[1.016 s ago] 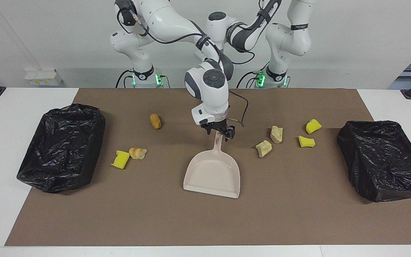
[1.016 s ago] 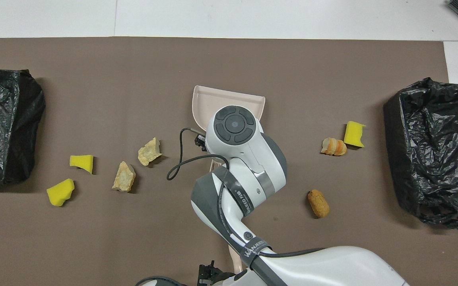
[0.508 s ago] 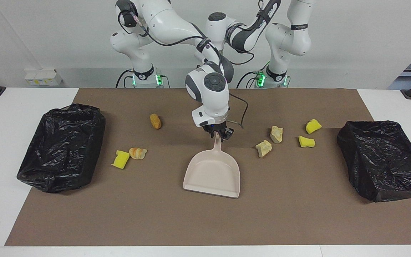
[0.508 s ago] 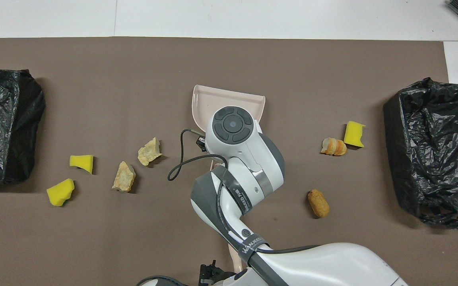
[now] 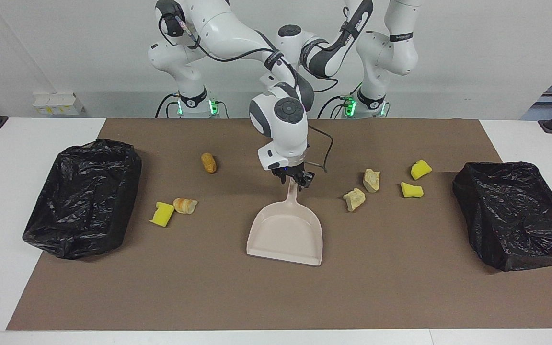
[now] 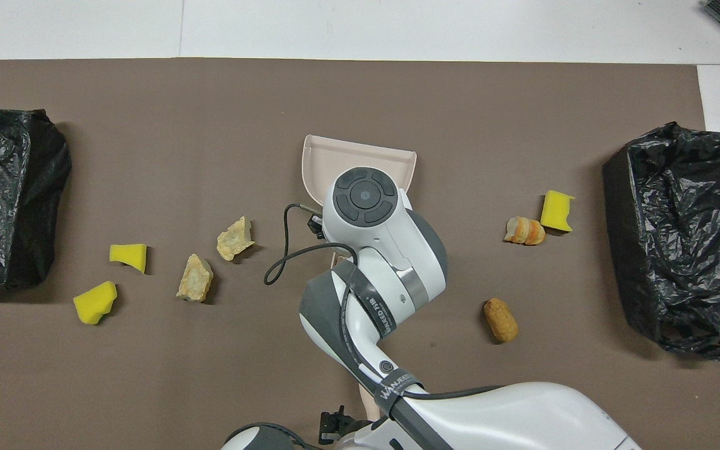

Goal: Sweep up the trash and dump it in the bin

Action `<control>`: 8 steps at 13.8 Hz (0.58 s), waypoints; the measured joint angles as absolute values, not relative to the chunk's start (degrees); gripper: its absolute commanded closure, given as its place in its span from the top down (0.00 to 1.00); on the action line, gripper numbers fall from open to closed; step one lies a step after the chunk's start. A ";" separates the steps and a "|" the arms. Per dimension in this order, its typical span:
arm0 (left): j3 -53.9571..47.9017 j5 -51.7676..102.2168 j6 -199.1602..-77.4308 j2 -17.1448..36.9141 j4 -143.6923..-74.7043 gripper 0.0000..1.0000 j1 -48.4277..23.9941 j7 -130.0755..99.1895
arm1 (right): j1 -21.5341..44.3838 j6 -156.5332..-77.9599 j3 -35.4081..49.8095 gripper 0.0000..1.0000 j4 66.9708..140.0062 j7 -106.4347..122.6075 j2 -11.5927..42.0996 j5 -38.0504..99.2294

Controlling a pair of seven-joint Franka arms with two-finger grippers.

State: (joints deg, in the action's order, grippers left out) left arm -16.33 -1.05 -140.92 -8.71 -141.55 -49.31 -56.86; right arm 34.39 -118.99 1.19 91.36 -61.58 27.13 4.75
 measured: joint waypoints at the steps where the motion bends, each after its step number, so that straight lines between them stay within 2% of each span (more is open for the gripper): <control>1: -16.33 -1.05 -141.04 -8.50 -141.55 1.00 -49.31 -56.99 | 34.39 -118.99 1.19 0.75 91.34 -61.55 27.14 4.72; 8: -16.97 -1.05 -141.34 -7.49 -141.55 0.98 -51.69 -63.20 | 34.62 -117.48 1.24 0.67 91.21 -58.14 27.15 4.54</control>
State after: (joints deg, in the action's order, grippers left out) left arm -16.97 -1.05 -141.34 -7.49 -141.55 -51.69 -63.20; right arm 34.62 -117.48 1.24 91.21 -58.14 27.15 4.54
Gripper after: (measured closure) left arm 0.018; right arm 0.304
